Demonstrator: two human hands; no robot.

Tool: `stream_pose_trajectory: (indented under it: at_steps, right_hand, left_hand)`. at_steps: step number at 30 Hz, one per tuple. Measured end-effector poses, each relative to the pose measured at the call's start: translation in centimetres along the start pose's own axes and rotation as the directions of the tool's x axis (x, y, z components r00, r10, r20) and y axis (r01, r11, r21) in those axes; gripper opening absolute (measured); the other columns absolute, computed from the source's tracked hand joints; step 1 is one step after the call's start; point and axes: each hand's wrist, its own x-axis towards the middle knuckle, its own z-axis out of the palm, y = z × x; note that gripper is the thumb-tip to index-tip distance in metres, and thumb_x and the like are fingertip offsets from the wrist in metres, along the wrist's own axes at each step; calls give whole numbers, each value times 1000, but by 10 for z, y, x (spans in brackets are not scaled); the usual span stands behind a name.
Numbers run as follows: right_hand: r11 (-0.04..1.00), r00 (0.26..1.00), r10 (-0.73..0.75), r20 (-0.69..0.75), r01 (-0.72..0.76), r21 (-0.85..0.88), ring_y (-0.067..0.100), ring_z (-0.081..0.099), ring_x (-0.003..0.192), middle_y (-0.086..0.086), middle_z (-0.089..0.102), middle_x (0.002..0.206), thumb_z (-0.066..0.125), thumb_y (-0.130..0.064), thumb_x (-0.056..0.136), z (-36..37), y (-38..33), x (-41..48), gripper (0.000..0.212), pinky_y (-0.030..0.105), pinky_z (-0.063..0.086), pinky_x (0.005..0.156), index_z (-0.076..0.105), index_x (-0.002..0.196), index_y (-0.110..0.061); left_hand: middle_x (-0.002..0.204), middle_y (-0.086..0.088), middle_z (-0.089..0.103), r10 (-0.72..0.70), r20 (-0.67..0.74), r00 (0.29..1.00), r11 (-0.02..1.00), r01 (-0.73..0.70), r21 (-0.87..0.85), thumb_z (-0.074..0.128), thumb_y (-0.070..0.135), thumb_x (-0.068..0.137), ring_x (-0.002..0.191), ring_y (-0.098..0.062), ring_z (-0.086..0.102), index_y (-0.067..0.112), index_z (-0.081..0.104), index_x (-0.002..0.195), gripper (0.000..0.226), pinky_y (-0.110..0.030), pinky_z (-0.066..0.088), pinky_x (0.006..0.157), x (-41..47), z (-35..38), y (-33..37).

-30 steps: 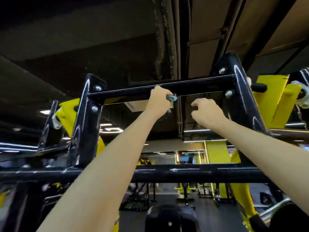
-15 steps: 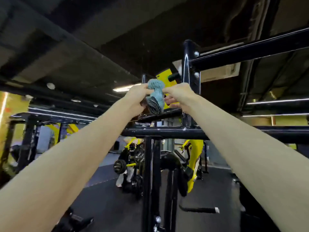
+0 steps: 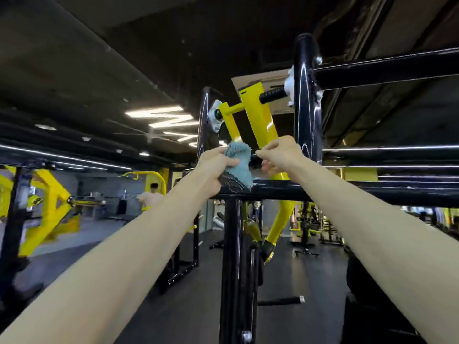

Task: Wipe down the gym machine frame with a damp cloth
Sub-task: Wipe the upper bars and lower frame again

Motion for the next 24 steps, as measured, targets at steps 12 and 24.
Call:
stream_pose_trajectory:
  at_steps: [12,24]
  right_hand:
    - [576,923,-281,-264,-58,-815,35,40,126,14,39,140,71,-26,85,-32,50,37,83,44,40,96,21,148,-8]
    - [430,836,-349,-423,-258,-865,29,23,140,5,15,159,76,-30,78,-1,54,55,99,43,21,110,12,153,-20]
  left_hand:
    - [113,-10,64,515,523,679,152,-672,724,54,1,88,106,-29,57,15,67,116,34,-42,49,86,121,51,9]
    - [119,-13,66,509,780,364,134,-929,346,51,-16,87,115,-27,58,7,65,121,43,-37,42,103,193,20,-29]
